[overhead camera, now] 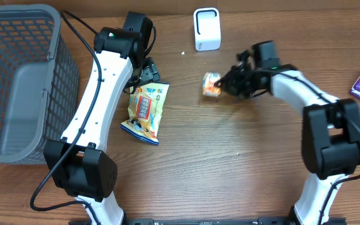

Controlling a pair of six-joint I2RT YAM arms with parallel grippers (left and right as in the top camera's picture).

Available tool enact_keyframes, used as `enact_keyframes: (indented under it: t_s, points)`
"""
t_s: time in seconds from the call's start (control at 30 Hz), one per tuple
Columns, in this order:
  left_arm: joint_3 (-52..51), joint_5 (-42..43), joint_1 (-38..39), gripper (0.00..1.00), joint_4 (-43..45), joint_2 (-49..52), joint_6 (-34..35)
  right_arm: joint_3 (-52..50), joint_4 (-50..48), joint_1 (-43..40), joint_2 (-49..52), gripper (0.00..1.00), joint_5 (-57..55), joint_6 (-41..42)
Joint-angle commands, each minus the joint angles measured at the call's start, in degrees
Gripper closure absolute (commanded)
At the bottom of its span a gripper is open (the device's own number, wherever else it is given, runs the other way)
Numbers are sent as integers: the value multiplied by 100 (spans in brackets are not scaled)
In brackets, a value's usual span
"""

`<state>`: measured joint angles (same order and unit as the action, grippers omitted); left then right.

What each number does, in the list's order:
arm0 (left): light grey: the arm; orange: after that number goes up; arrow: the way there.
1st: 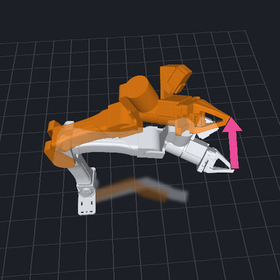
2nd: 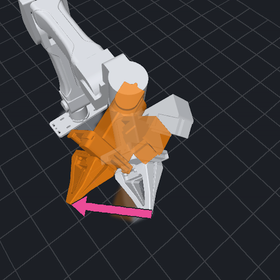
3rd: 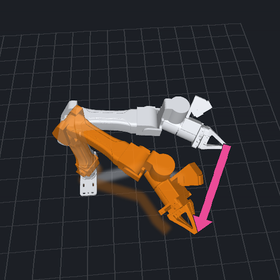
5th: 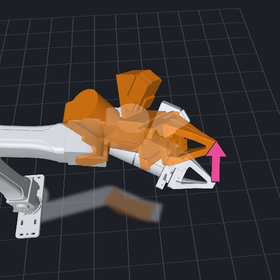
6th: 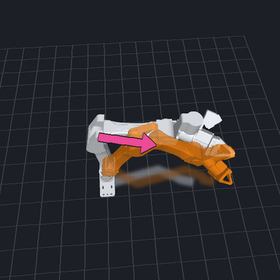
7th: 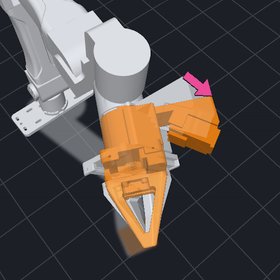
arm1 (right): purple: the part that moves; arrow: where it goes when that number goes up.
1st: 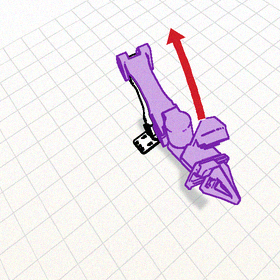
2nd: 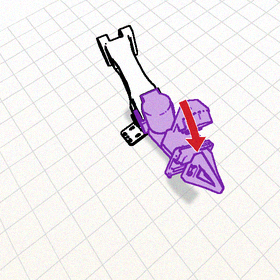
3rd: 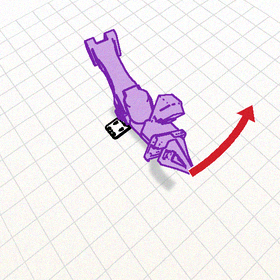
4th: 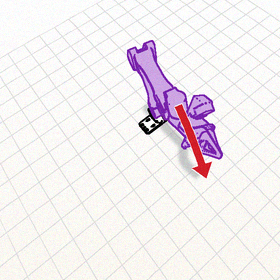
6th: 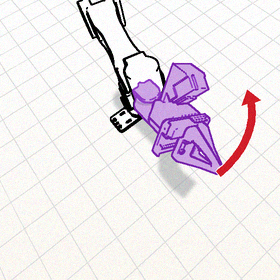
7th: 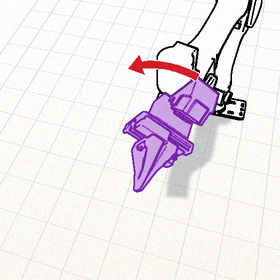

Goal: Scan the item barcode

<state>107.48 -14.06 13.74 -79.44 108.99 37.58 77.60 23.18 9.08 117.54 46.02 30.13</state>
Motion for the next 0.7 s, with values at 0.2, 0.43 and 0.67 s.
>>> enact_keyframes:
  t_s: [0.2, 0.43, 0.67]
  points:
    - [-35, 20, -22, 0, 22, -35, 57, 129, -863, -831, -181, 96, 3718, -476]
    - [-35, 22, -22, 0, 22, -35, 57, 127, -1604, -846, -181, 96, 4391, -446]
    - [-35, 20, -22, 0, 31, -35, 57, 127, -1606, -846, -181, 96, 4391, -442]
